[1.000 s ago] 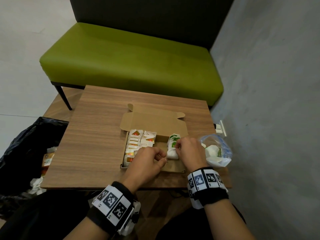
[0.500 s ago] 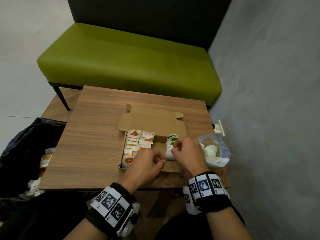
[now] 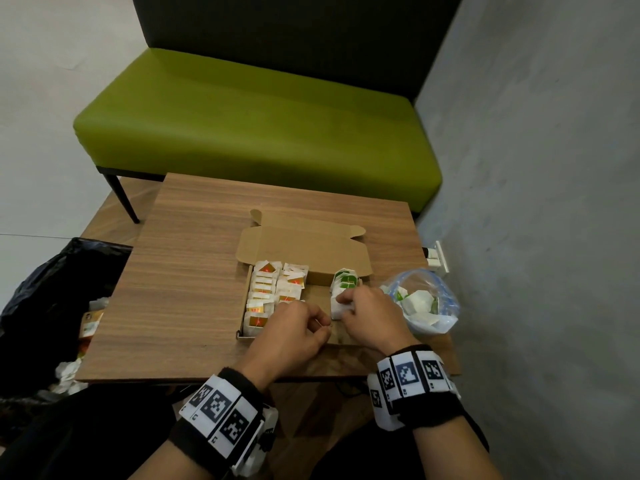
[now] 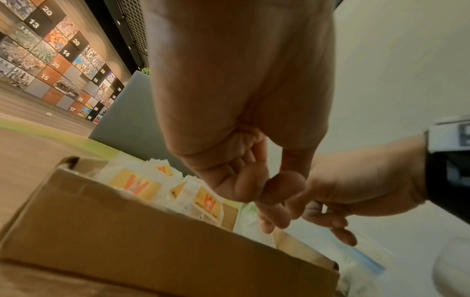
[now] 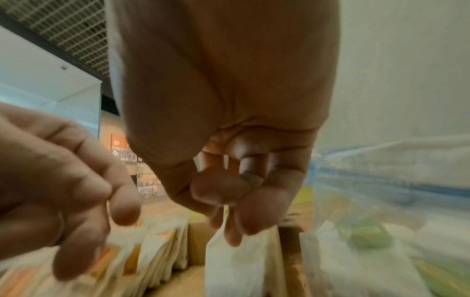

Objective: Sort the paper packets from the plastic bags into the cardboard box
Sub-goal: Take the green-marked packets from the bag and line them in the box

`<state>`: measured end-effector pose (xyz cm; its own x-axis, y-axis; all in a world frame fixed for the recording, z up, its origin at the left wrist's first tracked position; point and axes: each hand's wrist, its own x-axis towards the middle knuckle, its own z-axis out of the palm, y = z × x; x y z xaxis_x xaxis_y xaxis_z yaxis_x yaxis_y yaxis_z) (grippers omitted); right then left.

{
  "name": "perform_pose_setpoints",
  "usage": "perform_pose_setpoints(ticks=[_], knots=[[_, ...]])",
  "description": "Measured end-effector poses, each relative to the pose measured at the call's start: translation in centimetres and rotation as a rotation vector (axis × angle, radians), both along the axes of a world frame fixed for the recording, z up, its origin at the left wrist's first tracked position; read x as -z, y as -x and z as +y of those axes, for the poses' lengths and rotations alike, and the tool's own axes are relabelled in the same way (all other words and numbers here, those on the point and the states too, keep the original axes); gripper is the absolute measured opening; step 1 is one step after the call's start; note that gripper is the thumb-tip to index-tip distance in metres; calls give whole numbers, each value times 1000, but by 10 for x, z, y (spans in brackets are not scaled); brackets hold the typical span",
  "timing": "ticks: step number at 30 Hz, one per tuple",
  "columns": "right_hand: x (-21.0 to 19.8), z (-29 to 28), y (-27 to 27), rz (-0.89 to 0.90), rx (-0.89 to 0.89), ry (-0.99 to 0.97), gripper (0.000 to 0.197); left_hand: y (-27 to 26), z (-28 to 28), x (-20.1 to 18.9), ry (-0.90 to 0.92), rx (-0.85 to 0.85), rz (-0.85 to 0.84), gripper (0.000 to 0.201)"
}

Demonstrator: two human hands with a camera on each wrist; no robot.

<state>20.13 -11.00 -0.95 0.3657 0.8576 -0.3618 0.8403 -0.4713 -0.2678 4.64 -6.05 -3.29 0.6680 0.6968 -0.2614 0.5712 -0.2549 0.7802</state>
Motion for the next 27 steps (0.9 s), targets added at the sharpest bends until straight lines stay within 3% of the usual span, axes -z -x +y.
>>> perform_pose_setpoints(ticks=[5,10,14,17,21,27], knots=[[-17,-19,-23,133,162,-207,20,-1,0,-2,8,5,-13,18],[-37,-46,-64,-10,389,-421,12,-19,-10,-9,-77,57,-35,22],[-34,-61,-88,-137,437,-308,17,-48,-23,-26,-302,212,-35,29],[-32,-70,-96,-106,371,-210,19,-72,-32,-33,-397,343,-60,39],[-28,-79,-100,-73,277,-62,31,-102,-35,-23,-566,495,40,52],[-13,-86,-103,-122,249,-63,27,-114,-35,-6,-638,532,194,32]])
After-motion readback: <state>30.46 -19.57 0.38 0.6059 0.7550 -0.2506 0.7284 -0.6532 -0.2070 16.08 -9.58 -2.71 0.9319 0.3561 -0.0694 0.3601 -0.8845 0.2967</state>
